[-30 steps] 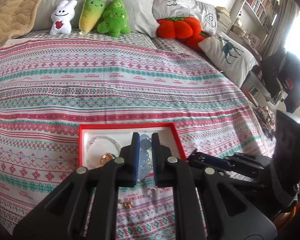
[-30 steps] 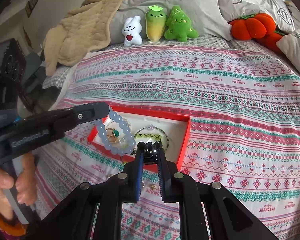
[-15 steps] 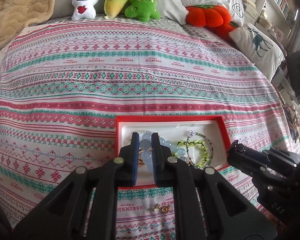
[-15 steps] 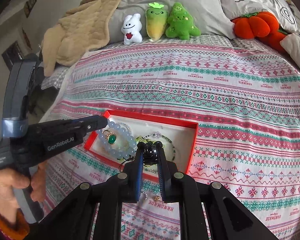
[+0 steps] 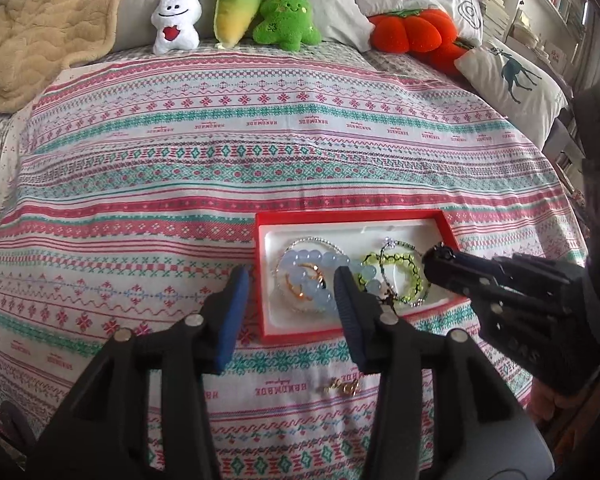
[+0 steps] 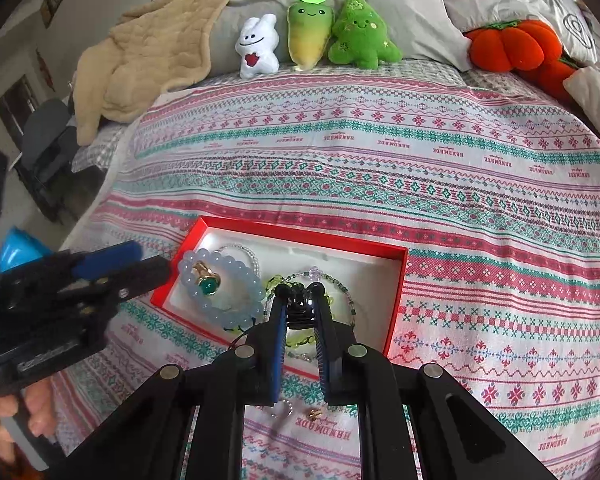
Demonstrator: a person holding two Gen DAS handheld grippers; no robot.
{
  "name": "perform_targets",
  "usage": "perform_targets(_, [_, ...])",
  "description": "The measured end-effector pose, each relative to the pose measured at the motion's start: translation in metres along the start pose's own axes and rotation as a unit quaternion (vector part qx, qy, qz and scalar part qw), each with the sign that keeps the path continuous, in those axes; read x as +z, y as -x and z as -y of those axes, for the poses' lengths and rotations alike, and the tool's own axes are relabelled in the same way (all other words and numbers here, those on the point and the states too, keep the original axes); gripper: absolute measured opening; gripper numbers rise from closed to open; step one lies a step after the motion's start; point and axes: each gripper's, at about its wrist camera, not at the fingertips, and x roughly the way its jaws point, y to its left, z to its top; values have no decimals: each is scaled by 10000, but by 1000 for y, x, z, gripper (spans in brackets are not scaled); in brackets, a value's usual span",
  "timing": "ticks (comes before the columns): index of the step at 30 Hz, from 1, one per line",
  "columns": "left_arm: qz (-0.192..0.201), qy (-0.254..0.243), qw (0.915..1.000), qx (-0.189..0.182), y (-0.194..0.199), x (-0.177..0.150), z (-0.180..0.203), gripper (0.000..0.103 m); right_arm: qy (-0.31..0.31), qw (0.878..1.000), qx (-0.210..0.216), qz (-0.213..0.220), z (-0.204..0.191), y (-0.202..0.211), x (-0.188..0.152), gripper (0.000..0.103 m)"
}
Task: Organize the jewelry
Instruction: 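Carry the blue bracelet into the red box with the left tool while the right tool drops its item in, then withdraw both open tools from the box toward the small earrings and ring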
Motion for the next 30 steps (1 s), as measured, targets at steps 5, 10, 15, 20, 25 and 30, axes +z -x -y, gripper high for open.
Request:
perform_targets(5, [8, 52, 10000, 71, 8, -8, -14, 55, 40, 10000, -54, -11, -2, -5, 1, 14])
perform_targets(10, [-64, 29, 9998, 203, 8, -16, -24, 59, 59, 9999, -140, -37, -3, -9, 0, 14])
perform_targets(15, [-147, -6, 9994, 316, 8, -23, -28, 70, 45, 9999, -156, 26, -3, -7, 0, 17])
perform_targets(20, [-221, -98, 9987, 448, 9, -28, -26, 80, 80, 9999, -105, 19, -4, -2, -2, 18])
perform_targets(25, [-306, -111, 9983, 491, 11, -35, -26, 83, 192, 9997, -103, 88, -7, 14, -8, 50])
perform_targets(30, [-520, -44, 9980, 343, 8, -44, -25, 84, 294, 9988, -216, 325, -9, 36, -17, 75])
